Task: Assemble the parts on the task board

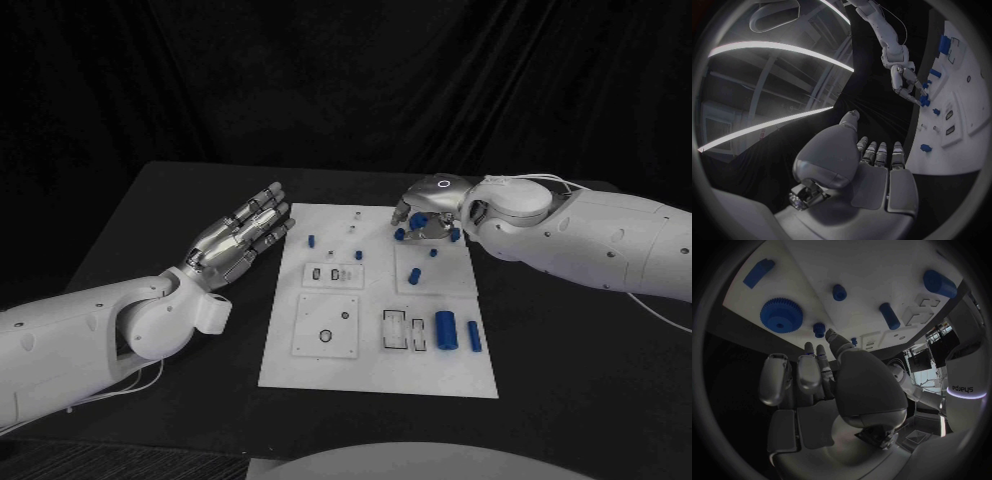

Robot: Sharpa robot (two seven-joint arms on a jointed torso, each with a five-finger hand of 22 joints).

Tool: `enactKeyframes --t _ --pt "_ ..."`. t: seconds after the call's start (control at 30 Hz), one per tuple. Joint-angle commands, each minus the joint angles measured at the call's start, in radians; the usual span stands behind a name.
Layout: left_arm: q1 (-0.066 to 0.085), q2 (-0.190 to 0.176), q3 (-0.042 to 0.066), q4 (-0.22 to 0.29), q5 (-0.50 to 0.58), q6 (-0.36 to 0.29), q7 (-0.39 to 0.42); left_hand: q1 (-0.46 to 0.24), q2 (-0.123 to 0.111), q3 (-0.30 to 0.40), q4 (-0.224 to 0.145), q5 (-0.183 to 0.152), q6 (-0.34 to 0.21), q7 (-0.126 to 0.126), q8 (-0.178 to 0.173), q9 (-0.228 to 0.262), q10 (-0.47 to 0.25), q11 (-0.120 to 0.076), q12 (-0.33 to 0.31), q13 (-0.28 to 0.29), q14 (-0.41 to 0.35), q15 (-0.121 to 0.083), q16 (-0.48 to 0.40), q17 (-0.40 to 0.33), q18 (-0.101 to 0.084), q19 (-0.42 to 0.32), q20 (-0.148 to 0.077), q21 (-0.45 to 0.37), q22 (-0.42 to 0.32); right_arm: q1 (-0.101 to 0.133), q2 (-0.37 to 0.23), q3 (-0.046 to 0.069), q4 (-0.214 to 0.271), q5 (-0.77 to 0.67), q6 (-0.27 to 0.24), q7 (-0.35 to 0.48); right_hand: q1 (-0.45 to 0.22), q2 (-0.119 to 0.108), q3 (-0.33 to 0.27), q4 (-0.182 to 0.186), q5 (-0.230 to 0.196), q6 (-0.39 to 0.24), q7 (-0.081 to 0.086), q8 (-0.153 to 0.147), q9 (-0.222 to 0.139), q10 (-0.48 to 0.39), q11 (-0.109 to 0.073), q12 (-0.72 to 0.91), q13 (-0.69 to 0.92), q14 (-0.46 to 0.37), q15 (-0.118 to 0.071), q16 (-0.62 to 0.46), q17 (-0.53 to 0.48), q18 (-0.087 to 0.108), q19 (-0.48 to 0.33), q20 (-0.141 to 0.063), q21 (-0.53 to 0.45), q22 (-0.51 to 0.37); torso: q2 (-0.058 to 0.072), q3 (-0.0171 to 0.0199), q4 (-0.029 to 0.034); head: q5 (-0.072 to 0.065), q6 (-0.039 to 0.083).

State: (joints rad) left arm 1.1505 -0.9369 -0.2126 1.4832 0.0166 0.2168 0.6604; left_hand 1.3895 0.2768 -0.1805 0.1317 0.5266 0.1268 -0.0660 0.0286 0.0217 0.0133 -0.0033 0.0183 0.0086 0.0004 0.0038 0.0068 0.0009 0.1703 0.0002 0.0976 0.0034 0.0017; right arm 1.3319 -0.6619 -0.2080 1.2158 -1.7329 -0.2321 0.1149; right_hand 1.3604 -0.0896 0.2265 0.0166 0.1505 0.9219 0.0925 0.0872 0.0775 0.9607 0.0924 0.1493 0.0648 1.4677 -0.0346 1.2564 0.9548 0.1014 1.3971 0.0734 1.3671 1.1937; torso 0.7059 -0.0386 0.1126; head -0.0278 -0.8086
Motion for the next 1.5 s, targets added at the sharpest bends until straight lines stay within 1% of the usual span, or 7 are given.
enactKeyframes --t 0.03,0.37,0.63,0.9,1.17,1.4,1.5 --pt "0.002 0.001 0.001 0.002 -0.003 0.031 0.004 0.005 0.006 -0.001 -0.008 0.004 -0.002 0.003 0.001 0.001 -0.003 0.008 0.006 0.001 0.0 0.005 -0.007 -0.001 -0.004 0.0 0.007 -0.003 -0.002 -0.005 0.003 0.001 -0.011 -0.009 0.007 -0.004 -0.001 0.006 0.001 0.006 0.002 0.009 -0.001 0.005 0.002 0.002 -0.003 -0.005 -0.001 0.009 0.006 0.004 -0.001 -0.019 0.001 0.007 0.003 -0.001 -0.002 -0.002 -0.0005 0.002 -0.002" --pt "0.002 0.008 0.001 -0.008 -0.003 0.056 -0.016 0.003 0.007 0.015 -0.028 0.011 -0.001 0.006 0.002 0.001 -0.003 0.017 0.01 0.001 0.0 0.016 -0.007 -0.001 -0.005 0.0 0.016 -0.003 -0.002 -0.026 0.023 0.001 -0.049 -0.009 -0.015 0.02 -0.007 0.01 0.001 0.018 -0.006 0.031 0.001 0.012 0.006 0.014 -0.011 -0.005 0.001 0.006 0.002 0.006 0.004 -0.018 -0.004 0.005 0.0 -0.001 -0.004 -0.0028 -0.0011 0.001 -0.009" --pt "0.002 0.011 0.001 -0.01 -0.003 0.069 -0.031 0.0 0.009 0.026 -0.039 0.014 -0.002 0.008 0.002 0.001 -0.003 0.022 0.011 0.001 0.0 0.022 -0.007 -0.001 -0.007 0.0 0.021 -0.003 -0.002 -0.041 0.044 0.001 -0.084 -0.009 -0.049 0.05 0.009 0.026 0.02 0.02 0.017 0.043 0.005 0.012 0.007 0.033 -0.019 -0.007 0.0 0.003 -0.003 0.009 0.007 -0.019 -0.005 0.0 0.001 0.005 -0.005 -0.0037 -0.0027 0.005 -0.016" --pt "0.002 0.014 0.001 -0.016 -0.003 0.074 -0.042 -0.002 0.01 0.037 -0.049 0.017 -0.002 0.011 0.002 0.001 -0.004 0.022 0.012 0.001 0.0 0.025 -0.007 -0.001 -0.007 0.0 0.024 -0.003 -0.002 -0.049 0.057 0.001 -0.101 -0.009 -0.071 0.068 0.011 0.026 0.033 0.025 0.026 0.04 0.008 0.006 0.005 0.055 -0.021 -0.008 0.0 0.001 -0.005 0.008 0.006 -0.019 -0.007 -0.002 0.001 0.009 -0.007 -0.004 -0.0018 0.005 -0.021" --pt "0.002 0.018 0.001 -0.02 -0.003 0.077 -0.051 -0.007 0.012 0.053 -0.06 0.021 0.001 0.019 0.003 0.001 -0.004 0.02 0.013 0.001 0.0 0.029 -0.007 -0.001 -0.007 0.0 0.028 -0.003 -0.002 -0.052 0.058 0.001 -0.105 -0.009 -0.084 0.081 0.032 0.038 0.091 0.032 0.047 0.117 0.013 0.038 0.027 0.137 -0.029 -0.018 -0.001 -0.002 -0.009 0.008 0.005 -0.02 -0.008 -0.007 0.001 0.017 -0.008 -0.0044 -0.0023 0.007 -0.025" --pt "0.002 0.018 0.001 -0.022 -0.003 0.078 -0.056 -0.011 0.013 0.066 -0.066 0.026 0.0 0.021 0.003 0.001 -0.005 0.018 0.013 0.001 0.0 0.032 -0.007 -0.001 -0.007 0.0 0.031 -0.003 -0.002 -0.052 0.055 0.001 -0.102 -0.009 -0.107 0.092 0.039 0.03 0.119 0.028 0.063 0.193 0.0 0.078 0.066 0.235 -0.043 -0.024 -0.001 -0.002 -0.007 0.008 0.005 -0.022 -0.005 -0.004 0.004 0.033 -0.008 -0.0055 -0.0027 0.01 -0.025" --pt "0.002 0.015 0.001 -0.023 -0.003 0.077 -0.057 -0.013 0.013 0.07 -0.068 0.028 0.0 0.021 0.003 0.001 -0.005 0.019 0.014 0.001 0.0 0.033 -0.007 -0.001 -0.007 0.0 0.032 -0.003 -0.002 -0.052 0.052 0.001 -0.097 -0.009 -0.118 0.089 0.034 0.025 0.116 0.03 0.062 0.203 -0.004 0.086 0.077 0.249 -0.046 -0.028 -0.001 -0.001 -0.005 0.008 0.007 -0.023 -0.004 -0.004 0.006 0.037 -0.009 -0.0056 -0.0028 0.011 -0.024"
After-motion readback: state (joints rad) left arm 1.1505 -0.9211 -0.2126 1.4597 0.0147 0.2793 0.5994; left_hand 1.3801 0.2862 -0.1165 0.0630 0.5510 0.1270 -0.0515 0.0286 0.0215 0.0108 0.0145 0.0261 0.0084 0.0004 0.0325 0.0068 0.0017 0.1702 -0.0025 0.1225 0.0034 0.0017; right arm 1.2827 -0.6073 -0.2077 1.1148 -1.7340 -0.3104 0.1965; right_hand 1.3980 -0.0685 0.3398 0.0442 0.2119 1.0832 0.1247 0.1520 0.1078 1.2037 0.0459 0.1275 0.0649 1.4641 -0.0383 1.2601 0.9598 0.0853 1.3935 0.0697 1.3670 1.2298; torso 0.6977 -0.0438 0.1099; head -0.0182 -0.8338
